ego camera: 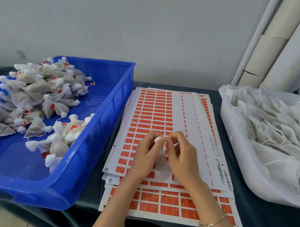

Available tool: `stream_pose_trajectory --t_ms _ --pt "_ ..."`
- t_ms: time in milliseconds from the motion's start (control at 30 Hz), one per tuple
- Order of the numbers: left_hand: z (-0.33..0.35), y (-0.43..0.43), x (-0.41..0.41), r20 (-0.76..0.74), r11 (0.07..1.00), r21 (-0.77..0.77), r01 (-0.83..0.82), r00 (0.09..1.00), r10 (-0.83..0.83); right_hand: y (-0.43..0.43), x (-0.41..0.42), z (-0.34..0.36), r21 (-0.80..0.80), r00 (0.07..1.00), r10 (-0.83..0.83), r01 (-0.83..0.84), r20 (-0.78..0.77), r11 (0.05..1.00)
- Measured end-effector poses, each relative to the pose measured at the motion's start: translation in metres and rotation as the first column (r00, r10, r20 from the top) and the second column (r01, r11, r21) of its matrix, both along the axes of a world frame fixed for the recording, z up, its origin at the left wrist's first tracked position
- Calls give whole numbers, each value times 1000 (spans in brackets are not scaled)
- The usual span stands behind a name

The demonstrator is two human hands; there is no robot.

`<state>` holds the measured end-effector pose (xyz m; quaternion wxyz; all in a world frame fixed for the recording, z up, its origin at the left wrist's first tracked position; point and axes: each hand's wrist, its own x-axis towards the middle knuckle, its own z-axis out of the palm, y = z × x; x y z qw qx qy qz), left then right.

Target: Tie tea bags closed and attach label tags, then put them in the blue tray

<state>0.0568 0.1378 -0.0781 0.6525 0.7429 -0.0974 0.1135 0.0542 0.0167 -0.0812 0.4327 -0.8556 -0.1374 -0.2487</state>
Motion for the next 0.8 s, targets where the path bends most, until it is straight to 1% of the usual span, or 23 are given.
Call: stream_pose_trajectory --t_ms 133,300,400,567,667,800 --pt "2 0 -2 13 999 -46 19 1000 -19 -2 -1 0 -24 998 -55 55 21 998" --pt "6 0 -2 35 994 -93 48 998 -45 -4 0 1 -43 991 -131 131 10 990" --pt "7 -1 -3 23 994 -88 66 998 -65 -8 1 2 -72 984 -179 180 18 981" --pt "11 1 -6 -5 989 -122 80 997 -81 -13 3 3 -131 969 -239 245 62 961" --pt "11 1 -4 -24 986 -140 88 995 -92 -14 4 3 -136 964 -256 264 73 955" --pt "9 0 -2 17 990 -107 88 996 -86 -15 6 2 -101 962 -261 268 77 958"
